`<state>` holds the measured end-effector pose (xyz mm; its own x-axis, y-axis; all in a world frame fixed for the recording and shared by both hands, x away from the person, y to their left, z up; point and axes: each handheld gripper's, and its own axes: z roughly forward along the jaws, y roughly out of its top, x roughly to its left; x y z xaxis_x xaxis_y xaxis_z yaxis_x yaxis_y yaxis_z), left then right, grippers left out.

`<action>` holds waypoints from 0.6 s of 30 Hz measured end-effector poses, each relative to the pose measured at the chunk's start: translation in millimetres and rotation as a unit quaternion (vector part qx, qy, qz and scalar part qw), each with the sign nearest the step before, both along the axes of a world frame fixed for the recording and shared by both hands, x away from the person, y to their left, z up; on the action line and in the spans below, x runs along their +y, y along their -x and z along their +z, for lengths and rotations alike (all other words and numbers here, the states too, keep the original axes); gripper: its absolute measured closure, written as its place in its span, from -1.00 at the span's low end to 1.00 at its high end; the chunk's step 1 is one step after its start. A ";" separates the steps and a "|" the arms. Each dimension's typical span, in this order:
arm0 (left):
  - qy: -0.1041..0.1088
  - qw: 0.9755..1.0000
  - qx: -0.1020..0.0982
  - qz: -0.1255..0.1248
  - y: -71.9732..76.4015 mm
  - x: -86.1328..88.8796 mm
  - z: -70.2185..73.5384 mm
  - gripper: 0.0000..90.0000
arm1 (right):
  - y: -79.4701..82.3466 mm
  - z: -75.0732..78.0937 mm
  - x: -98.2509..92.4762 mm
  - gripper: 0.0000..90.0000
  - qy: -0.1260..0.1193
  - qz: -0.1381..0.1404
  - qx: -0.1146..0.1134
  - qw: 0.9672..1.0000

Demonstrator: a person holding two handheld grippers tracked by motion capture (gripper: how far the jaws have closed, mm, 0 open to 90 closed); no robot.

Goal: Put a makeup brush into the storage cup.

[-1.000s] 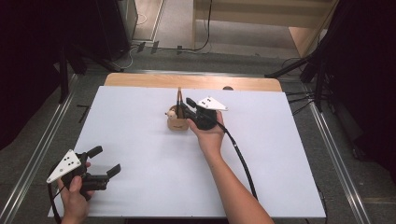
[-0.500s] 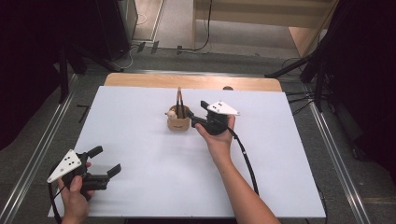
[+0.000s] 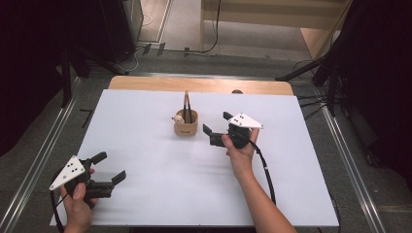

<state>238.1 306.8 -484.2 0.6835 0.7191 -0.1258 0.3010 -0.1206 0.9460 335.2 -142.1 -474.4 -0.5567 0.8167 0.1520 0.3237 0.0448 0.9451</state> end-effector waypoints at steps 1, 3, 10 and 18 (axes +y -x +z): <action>0.000 1.000 0.000 -0.001 0.0 0.0 0.0 -1.00 | 1.3 -0.2 -1.8 -0.89 0.002 -0.001 0.001 1.000; -0.001 1.000 0.000 0.000 0.0 0.0 0.0 -1.00 | 4.2 -0.3 -6.1 -0.96 -0.001 0.002 0.004 1.000; -0.001 1.000 0.000 0.000 0.3 -0.5 0.1 -1.00 | 15.9 -0.5 -20.9 -1.00 0.001 -0.003 0.000 1.000; -0.003 1.000 0.001 -0.001 0.2 -1.6 -0.4 -1.00 | 29.3 -5.0 -38.4 -1.00 0.001 -0.007 0.001 1.000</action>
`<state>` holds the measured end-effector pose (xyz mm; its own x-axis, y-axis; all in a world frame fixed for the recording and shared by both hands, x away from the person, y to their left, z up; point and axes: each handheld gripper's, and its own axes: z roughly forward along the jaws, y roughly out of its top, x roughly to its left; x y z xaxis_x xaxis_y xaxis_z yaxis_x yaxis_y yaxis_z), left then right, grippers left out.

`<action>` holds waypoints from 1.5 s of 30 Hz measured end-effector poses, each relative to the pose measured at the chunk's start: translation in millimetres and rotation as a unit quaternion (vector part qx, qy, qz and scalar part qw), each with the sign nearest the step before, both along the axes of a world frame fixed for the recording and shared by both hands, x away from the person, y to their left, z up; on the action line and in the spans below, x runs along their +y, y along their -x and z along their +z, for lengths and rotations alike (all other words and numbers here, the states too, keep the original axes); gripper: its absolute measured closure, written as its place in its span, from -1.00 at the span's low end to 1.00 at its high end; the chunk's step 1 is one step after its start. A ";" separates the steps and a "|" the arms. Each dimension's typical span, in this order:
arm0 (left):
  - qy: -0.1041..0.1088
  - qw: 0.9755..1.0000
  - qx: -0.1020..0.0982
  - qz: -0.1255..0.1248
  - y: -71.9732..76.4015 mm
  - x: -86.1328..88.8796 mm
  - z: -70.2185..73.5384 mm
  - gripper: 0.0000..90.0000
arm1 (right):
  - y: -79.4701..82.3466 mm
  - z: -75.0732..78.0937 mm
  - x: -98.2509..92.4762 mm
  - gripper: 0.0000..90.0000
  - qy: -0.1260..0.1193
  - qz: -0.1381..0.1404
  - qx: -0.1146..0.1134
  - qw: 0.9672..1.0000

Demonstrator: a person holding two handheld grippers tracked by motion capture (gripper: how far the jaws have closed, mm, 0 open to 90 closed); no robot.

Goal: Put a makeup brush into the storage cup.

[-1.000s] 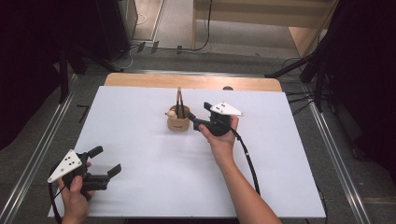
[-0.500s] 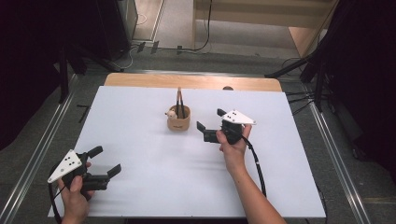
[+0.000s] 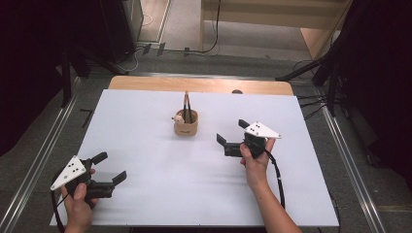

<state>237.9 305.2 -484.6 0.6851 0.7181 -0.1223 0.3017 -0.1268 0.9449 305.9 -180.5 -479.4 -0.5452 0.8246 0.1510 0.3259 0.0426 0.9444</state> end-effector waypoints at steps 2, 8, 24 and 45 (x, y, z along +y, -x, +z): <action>0.000 1.000 -0.002 0.000 0.2 0.1 0.2 -1.00 | 3.5 -1.4 -4.5 -1.00 -0.001 -0.003 0.000 1.000; 0.000 1.000 -0.003 -0.001 0.8 -0.8 0.5 -1.00 | 14.3 -6.9 -16.8 -1.00 0.002 -0.008 0.002 1.000; -0.003 1.000 -0.004 -0.004 1.0 -3.1 0.1 -1.00 | 43.5 -19.8 -53.8 -1.00 0.010 -0.026 0.007 1.000; -0.004 1.000 -0.007 -0.009 1.3 -3.4 1.3 -1.00 | 77.3 -25.3 -92.8 -1.00 0.018 -0.055 0.006 0.998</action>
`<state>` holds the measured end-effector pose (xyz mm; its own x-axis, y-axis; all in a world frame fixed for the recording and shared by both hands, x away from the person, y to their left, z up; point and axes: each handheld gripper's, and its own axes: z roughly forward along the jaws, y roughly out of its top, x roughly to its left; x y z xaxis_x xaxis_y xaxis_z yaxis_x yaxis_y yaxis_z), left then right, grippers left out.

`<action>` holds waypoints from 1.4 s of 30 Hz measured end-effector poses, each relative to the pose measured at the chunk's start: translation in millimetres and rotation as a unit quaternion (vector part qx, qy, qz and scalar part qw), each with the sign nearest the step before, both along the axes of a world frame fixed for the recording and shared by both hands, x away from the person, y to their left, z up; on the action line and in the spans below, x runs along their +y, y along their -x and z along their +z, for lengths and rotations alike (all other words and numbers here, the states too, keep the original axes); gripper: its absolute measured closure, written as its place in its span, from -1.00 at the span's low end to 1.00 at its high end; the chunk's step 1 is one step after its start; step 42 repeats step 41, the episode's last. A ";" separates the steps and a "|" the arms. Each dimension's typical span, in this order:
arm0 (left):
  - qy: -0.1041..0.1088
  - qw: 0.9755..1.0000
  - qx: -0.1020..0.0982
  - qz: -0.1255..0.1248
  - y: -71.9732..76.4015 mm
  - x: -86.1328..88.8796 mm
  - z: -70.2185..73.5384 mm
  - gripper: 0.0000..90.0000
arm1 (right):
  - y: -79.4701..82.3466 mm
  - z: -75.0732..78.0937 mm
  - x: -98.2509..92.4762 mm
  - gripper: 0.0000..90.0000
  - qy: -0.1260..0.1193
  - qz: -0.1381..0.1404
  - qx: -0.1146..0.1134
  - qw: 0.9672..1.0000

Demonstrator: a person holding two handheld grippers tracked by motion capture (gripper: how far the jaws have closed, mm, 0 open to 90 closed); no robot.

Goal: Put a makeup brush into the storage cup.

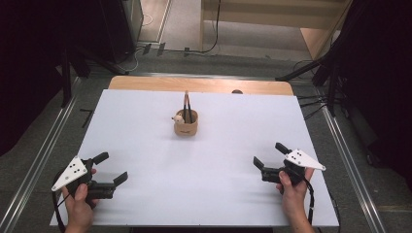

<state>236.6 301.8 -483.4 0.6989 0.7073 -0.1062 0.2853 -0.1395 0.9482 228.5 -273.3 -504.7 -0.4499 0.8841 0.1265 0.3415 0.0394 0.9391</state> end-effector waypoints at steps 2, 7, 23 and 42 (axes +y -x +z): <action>0.000 1.000 0.001 -0.001 -0.6 0.2 -0.4 -1.00 | 3.6 -0.1 -3.5 -1.00 0.000 -0.001 0.001 1.000; 0.000 1.000 0.001 0.000 -0.4 -1.6 -0.7 -1.00 | 13.3 -0.7 -17.6 -1.00 0.007 -0.014 -0.001 1.000; 0.000 1.000 0.001 0.001 -0.8 -1.5 -0.9 -1.00 | 42.0 -6.9 -51.0 -1.00 0.013 -0.037 0.008 0.999; -0.004 1.000 0.000 -0.001 -1.4 -3.5 -0.3 -1.00 | 49.0 -3.0 -61.1 -1.00 0.011 -0.052 0.005 0.999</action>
